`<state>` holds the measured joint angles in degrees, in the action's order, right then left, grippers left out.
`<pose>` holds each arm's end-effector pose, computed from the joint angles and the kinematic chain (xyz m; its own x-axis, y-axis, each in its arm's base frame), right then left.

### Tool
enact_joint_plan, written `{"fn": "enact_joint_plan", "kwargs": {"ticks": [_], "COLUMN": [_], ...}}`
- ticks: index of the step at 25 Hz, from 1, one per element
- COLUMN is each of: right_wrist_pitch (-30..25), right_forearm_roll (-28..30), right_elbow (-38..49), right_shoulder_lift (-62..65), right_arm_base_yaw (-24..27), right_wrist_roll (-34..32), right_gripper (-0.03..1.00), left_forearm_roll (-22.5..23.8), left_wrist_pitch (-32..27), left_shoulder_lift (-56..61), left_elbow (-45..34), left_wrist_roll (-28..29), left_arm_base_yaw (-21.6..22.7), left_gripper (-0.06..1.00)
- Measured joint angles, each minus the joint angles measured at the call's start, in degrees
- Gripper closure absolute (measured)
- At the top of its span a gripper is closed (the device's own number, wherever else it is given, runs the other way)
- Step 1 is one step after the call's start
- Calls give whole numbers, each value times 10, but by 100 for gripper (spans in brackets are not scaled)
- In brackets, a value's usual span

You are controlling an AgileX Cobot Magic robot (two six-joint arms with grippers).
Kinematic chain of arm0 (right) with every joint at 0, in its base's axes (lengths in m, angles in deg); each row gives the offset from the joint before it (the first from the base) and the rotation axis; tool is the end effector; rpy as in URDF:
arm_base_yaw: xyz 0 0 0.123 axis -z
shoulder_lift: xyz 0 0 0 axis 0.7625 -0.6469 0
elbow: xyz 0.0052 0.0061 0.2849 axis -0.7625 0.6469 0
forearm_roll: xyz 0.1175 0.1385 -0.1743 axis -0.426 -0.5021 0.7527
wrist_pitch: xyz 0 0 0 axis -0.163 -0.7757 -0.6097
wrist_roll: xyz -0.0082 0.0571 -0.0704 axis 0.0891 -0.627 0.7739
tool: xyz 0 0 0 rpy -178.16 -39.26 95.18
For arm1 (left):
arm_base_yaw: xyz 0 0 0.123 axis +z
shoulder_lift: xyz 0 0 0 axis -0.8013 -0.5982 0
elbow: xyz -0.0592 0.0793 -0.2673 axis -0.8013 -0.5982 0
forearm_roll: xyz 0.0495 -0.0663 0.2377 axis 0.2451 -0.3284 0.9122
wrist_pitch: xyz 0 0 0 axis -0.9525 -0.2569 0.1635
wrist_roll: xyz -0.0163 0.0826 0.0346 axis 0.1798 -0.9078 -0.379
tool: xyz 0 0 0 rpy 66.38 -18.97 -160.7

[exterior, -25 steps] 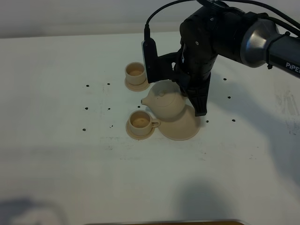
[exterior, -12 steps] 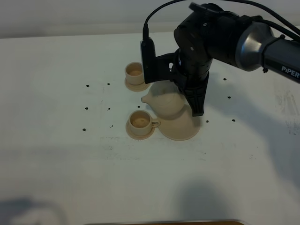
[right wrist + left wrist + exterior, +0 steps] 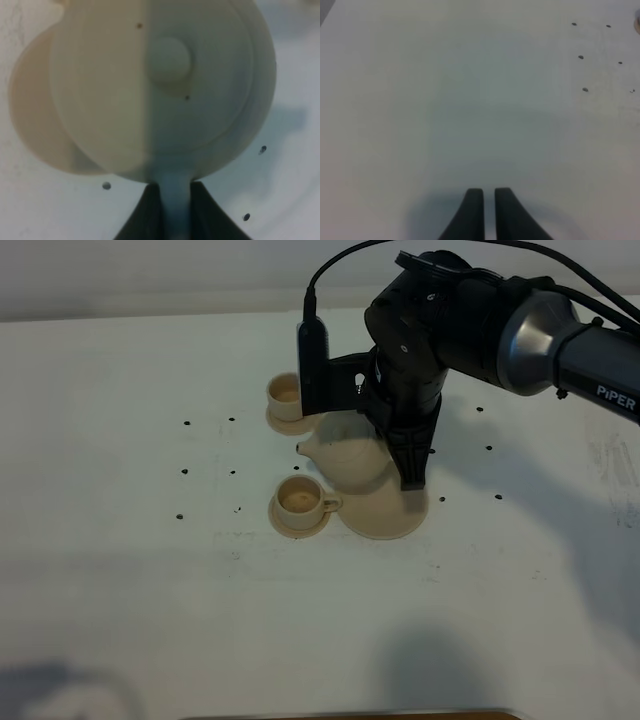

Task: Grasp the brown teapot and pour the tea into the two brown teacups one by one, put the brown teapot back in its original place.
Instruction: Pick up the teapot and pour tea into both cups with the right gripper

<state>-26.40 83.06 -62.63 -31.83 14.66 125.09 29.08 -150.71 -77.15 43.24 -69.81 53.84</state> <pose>0.3607 0.2283 0.2187 -0.0019 -0.9995 0.0300 -0.9391 -0.0085 -0.3436 -0.0021 0.0077 0.2672 -0.4692 -0.1277 -0.8738 -0.1432 0.9874 -0.0674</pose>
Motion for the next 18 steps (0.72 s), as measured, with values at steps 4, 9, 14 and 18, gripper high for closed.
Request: {"fn": "enact_joint_plan", "kwargs": {"ticks": [4, 9, 14, 18], "right_wrist_pitch": [8, 10, 14, 18], "right_forearm_roll": [0, 0, 10, 32], "right_elbow": [0, 0, 0, 0], "right_shoulder_lift": [0, 1, 15, 19], "right_arm_base_yaw": [0, 0, 0, 0], "right_wrist_roll": [-4, -15, -45, -74], "right_gripper": [89, 89, 89, 89], "left_forearm_roll": [0, 0, 0, 0], "left_wrist_pitch": [0, 0, 0, 0], "left_shoulder_lift": [0, 0, 0, 0], "left_elbow": [0, 0, 0, 0], "left_wrist_roll": [0, 0, 0, 0], "left_arm_base_yaw": [0, 0, 0, 0], "left_gripper": [83, 83, 83, 83]}}
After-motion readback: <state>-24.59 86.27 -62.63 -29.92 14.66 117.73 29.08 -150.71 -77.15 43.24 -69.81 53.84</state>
